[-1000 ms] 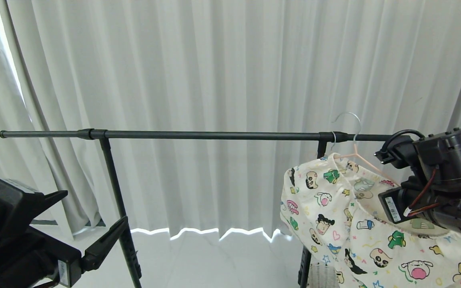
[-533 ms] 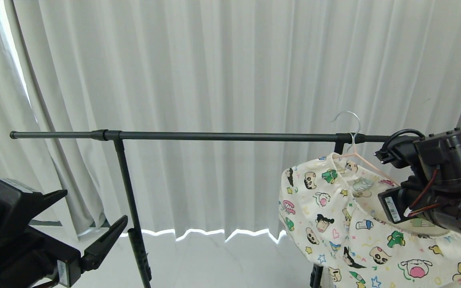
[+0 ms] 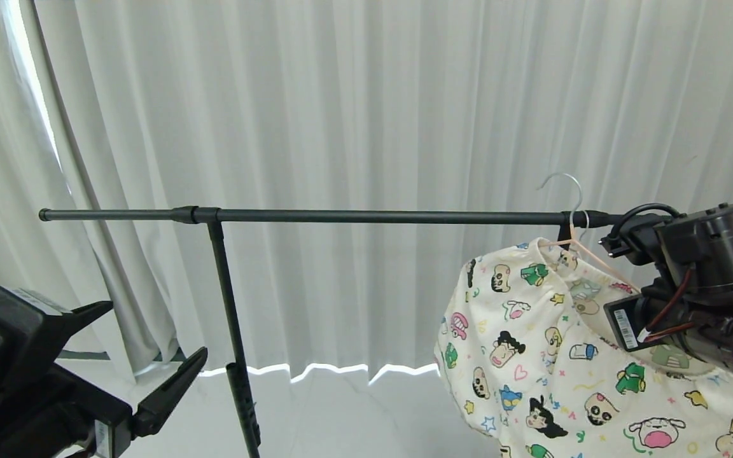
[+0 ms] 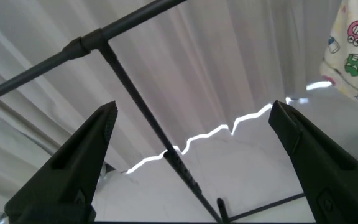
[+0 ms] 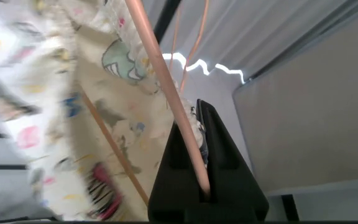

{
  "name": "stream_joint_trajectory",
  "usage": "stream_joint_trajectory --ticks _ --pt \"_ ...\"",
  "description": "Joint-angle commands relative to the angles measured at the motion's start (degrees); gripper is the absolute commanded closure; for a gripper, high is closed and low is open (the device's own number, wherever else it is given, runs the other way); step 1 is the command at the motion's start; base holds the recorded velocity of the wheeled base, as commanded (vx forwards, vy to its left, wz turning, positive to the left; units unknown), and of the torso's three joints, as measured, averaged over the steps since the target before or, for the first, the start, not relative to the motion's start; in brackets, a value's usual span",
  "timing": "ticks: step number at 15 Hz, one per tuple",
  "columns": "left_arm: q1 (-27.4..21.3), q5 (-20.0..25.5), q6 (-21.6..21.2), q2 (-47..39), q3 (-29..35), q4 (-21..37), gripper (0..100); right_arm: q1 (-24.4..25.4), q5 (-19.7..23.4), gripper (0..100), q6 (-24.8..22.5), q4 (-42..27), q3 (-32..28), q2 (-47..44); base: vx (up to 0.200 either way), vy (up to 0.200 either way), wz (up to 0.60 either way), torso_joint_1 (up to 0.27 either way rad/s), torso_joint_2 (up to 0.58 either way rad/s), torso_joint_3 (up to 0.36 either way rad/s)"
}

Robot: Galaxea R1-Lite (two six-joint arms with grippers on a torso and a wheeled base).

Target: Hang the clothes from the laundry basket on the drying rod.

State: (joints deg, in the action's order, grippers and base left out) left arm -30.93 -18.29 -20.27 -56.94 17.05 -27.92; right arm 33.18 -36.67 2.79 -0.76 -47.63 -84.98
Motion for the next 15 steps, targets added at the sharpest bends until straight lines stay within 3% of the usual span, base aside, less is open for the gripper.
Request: stream_joint_trajectory --ticks 1,6,9,15 --pt "-0.10 -0.08 -0.03 0.08 0.00 -0.03 0 0.30 0.02 100 0.02 0.05 -0.01 -0.19 0.200 0.000 0.00 0.002 0.00 0.002" --pt "-0.27 -0.08 -0.21 0.08 -0.09 -0.03 0 1.18 -0.07 100 0.11 1.28 0.26 -0.80 0.200 0.000 0.00 -0.002 0.00 0.004" --pt "-2.73 -0.08 -0.21 0.52 -0.18 -0.03 0 1.45 -0.16 100 1.95 1.37 1.05 -2.73 0.200 0.000 0.00 0.002 0.00 0.006" --pt "-3.53 -0.17 -0.29 0.34 -0.18 -0.03 0 3.20 -4.55 100 12.33 1.37 1.05 -10.12 0.000 0.000 0.00 0.000 0.00 0.000"
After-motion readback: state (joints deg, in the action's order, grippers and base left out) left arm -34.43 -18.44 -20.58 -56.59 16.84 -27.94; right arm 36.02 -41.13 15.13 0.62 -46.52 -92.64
